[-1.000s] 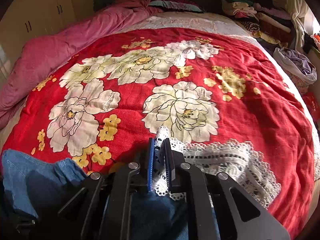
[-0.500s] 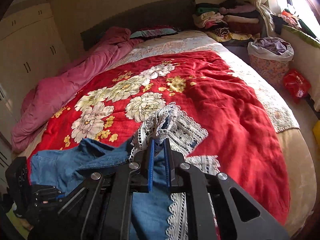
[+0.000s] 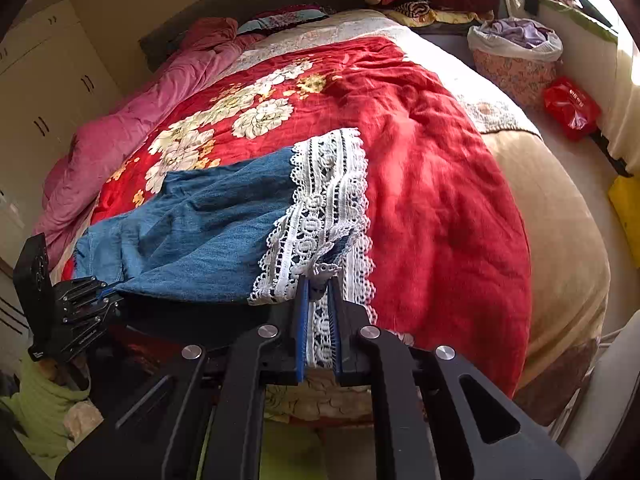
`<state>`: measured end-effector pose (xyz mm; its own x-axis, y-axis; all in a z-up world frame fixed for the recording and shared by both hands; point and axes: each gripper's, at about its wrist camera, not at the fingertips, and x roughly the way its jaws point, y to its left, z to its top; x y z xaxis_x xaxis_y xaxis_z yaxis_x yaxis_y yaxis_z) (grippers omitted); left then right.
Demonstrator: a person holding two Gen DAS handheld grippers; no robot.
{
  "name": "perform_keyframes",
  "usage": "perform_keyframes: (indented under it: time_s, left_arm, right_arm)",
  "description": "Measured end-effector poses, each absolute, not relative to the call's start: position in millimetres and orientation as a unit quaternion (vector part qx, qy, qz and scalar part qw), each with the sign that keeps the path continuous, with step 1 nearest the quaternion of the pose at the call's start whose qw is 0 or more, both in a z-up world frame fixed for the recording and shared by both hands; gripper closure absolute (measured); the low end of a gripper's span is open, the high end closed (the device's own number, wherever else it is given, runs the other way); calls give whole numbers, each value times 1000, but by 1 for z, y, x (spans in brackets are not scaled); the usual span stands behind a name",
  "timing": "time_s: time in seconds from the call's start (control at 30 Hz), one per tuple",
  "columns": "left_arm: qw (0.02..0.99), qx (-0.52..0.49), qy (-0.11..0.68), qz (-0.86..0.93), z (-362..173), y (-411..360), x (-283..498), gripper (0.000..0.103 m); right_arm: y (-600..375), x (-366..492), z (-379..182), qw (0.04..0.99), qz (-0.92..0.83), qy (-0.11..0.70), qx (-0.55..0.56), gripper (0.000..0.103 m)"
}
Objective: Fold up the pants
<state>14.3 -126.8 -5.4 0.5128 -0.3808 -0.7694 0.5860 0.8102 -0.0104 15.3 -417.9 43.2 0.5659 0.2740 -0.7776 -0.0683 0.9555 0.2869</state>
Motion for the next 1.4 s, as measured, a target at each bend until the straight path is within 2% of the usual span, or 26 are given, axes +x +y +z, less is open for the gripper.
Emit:
perform_keyframes:
  time_s: [0.4,0.57,0.6,0.67,0.73,0.83,0.9,0.97,1.0,1.2,1.3,1.4]
  left_arm:
    - [845,154,427,-282,-20,-132,6,102]
    - [841,161,433,-282,-26,-135,5,101]
    - [841,159,434,-283,-26,-135,6,100]
    - [841,158,434,-283,-26,-135,6,100]
    - [841,158,433,-283,-26,-135,5,100]
    - [842,155,432,-282,-27,-135,6,100]
    - [844,154,431,-281,-27,-135,6,100]
    - [845,154,428,-280,-26,-134,4,102]
    - [845,154,427,-282,-24,-134,3,102]
    - [838,176,426,-292,-26,-141,-1,101]
    - [834,174,436,-292,-32,-140,1,101]
    - [832,162,437,-301,-29,-137,0,92]
  right_arm:
    - [-434,0,-4,843,65,518,133,94]
    - [-431,-4,17,858,79,493,118,93]
    - [-430,-4,23,861,90,486,119,91]
    - [-425,-2,27,864,94,481,112,69]
    - [-421,1,22,862,97,485,108,63]
    - [-416,11,8,855,97,497,110,64]
    - [-412,16,2,854,103,500,103,83]
    - [-410,15,4,857,110,496,90,91]
    - [-410,13,7,859,110,493,78,92]
    - [-423,8,2,857,91,504,58,93]
    - [-417,10,-10,852,87,514,54,88]
    - [-422,12,-2,851,80,517,55,82]
